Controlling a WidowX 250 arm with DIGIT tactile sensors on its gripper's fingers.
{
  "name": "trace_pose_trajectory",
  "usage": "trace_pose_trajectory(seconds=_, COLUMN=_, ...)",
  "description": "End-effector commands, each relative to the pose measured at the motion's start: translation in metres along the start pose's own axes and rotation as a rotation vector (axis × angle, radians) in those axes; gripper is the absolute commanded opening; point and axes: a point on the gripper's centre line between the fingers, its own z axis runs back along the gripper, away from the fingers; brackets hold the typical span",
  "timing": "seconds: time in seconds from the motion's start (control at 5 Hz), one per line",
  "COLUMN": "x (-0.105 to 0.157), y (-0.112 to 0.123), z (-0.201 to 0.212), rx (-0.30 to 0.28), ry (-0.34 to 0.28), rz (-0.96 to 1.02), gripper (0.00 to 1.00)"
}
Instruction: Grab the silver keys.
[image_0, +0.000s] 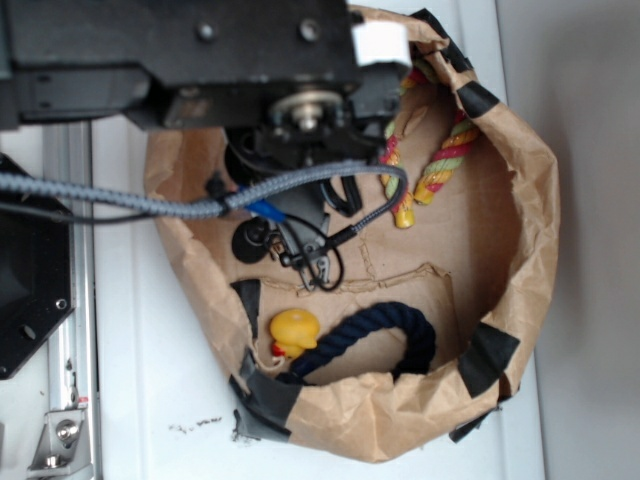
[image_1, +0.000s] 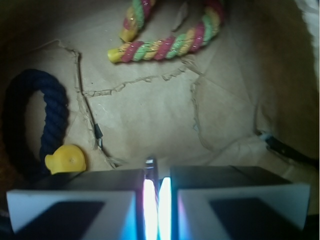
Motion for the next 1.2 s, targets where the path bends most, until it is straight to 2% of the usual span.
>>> trace_pose_trajectory(seconds=0.0, x=0.031, y=0.012, z=0.022, rx=-0.038, ry=-0.070, rz=0.010, gripper=0.00)
trace_pose_trajectory(seconds=0.2, x=0.031, y=0.014, z=0.047, rx=-0.100, ry=-0.100, rz=-0.028, gripper=0.00)
trace_pose_trajectory(seconds=0.4, x=0.019, y=0.010, z=0.051, rx=-0.095, ry=-0.174, rz=-0.080, gripper=0.00)
trace_pose_trajectory(seconds=0.6, x=0.023, y=0.009, z=0.042, rx=-0.064, ry=-0.240, rz=-0.061, gripper=0.00)
trace_pose_trajectory(seconds=0.8, x=0.029, y=0.008, z=0.037, rx=-0.050, ry=-0.220, rz=-0.026, gripper=0.00)
trace_pose_trajectory(seconds=1.0, x=0.030, y=0.009, z=0.035, rx=-0.035, ry=-0.236, rz=-0.019, gripper=0.00)
